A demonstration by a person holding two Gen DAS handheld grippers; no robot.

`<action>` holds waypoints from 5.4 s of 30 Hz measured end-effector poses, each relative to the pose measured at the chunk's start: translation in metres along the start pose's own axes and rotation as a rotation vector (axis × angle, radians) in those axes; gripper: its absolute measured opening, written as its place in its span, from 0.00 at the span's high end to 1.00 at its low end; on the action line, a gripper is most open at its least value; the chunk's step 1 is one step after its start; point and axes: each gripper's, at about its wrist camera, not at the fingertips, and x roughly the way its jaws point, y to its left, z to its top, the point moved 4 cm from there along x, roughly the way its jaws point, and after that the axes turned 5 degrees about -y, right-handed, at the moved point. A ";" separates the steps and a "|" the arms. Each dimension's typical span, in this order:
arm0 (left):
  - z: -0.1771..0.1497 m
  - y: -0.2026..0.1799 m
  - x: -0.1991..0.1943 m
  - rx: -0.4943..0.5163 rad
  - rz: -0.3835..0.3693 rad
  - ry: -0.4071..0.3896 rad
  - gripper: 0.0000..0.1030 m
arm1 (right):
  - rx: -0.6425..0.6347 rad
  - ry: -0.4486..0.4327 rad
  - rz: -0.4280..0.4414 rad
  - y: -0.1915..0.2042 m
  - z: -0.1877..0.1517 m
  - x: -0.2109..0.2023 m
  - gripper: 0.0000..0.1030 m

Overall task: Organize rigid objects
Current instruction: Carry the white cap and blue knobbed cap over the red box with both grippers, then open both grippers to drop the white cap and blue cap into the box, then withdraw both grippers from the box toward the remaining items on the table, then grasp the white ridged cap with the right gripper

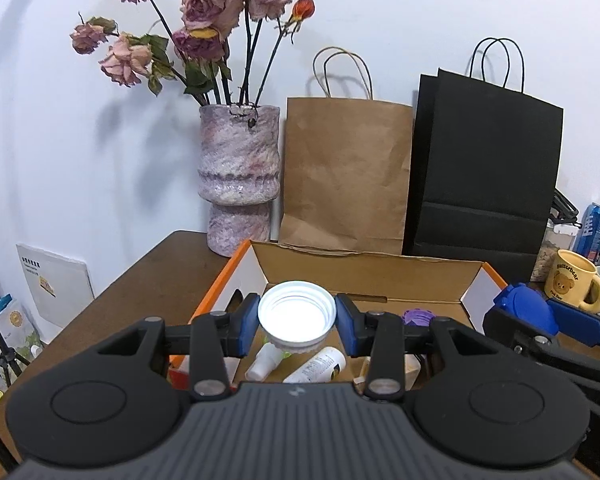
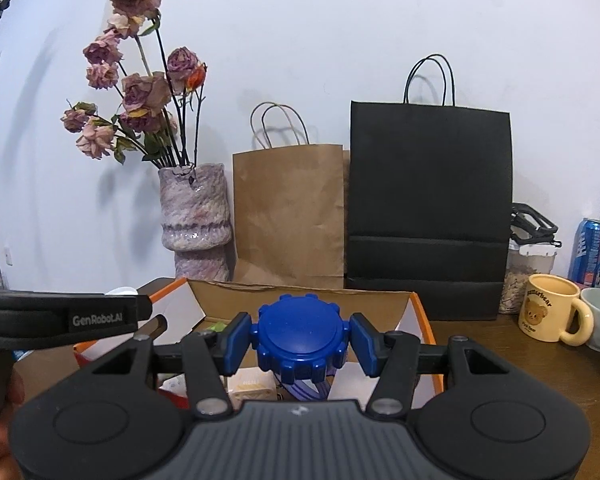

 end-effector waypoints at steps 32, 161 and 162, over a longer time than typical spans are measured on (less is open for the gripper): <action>0.005 -0.011 0.083 0.068 0.028 0.037 0.60 | -0.042 0.085 -0.002 -0.019 0.002 0.086 0.48; -0.091 -0.090 -0.079 0.120 0.003 0.109 0.00 | -0.047 0.226 -0.067 -0.131 -0.072 -0.104 0.00; -0.092 -0.090 -0.078 0.119 0.003 0.112 0.00 | -0.044 0.234 -0.058 -0.131 -0.074 -0.103 0.00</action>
